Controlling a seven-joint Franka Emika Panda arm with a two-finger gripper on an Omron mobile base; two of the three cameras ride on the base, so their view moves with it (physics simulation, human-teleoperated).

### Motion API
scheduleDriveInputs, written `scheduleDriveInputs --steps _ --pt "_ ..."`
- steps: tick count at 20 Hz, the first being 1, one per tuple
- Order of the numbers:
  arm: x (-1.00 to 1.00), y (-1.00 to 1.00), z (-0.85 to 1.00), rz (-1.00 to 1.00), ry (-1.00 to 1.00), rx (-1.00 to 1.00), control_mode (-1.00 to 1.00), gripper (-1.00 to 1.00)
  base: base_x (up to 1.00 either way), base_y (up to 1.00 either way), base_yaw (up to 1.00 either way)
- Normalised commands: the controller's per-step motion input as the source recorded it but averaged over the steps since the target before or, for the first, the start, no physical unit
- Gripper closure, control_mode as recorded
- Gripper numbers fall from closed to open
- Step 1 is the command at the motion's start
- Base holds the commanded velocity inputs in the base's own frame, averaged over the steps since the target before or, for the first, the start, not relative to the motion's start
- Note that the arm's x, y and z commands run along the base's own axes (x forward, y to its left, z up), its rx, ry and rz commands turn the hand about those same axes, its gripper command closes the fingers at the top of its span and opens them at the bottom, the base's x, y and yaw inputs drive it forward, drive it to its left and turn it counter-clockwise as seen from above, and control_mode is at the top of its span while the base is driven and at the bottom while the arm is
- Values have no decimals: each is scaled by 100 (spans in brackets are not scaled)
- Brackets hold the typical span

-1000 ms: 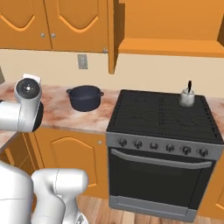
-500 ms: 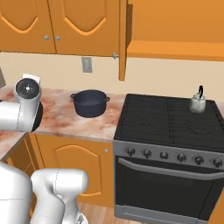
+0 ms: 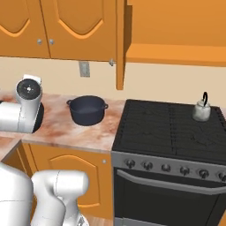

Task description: Pick the kettle from the cabinet and place it on a stove burner. Then pick the pot from the counter and place it on another stove burner. Finally, turn both burners on.

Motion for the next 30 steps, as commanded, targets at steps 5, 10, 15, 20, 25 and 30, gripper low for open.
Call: scheduleDriveInputs --steps 5,10,15,20,25,30 --pt "0 0 0 0 0 0 100 -100 40 7 0" --pt "0 0 0 0 0 0 100 -100 37 7 0" --pt "0 0 0 0 0 0 100 -100 33 7 0" --pt "0 0 0 0 0 0 100 -100 32 6 0" --pt "0 0 0 0 0 0 100 -100 31 5 0" --pt "0 0 0 0 0 0 100 -100 28 5 0"
